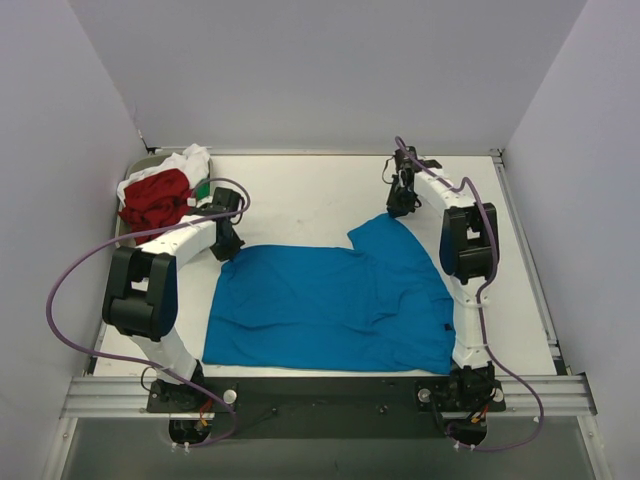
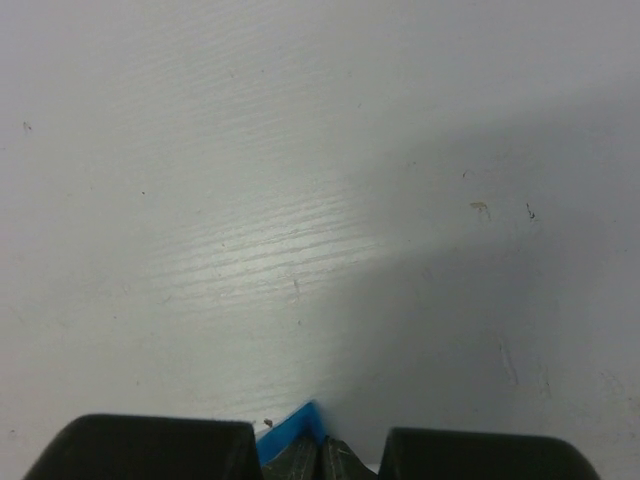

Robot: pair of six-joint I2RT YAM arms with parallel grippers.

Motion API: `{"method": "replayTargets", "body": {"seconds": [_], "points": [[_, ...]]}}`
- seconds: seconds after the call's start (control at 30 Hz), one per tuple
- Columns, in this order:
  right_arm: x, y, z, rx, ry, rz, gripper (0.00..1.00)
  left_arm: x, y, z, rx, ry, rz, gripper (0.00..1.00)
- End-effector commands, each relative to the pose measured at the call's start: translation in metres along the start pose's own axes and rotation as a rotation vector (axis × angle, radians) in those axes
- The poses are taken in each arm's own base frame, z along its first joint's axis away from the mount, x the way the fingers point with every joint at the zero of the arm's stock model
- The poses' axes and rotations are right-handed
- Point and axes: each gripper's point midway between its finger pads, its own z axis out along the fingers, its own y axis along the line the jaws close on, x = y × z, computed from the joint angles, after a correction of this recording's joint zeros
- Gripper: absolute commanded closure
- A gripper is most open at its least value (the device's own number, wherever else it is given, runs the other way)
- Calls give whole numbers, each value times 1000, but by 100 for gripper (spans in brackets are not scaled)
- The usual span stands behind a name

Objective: Fold and stack the t-shirts

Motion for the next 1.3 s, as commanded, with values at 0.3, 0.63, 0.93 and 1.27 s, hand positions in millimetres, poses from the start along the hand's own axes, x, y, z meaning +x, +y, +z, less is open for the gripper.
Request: {"method": "replayTargets", "body": {"seconds": [0.3, 0.63, 0.93, 1.27], "points": [[13, 1, -9, 69, 35, -52, 100, -15, -9, -11, 64, -39, -36, 95], [8, -16, -94, 20, -63, -51, 100, -36, -7, -26, 66, -63, -31, 100], [31, -33, -132, 3, -88, -39, 100, -38, -9, -34, 94, -53, -12, 100], [42, -62, -190, 19, -212, 15, 100, -28, -5, -34, 94, -21, 17, 100]]}}
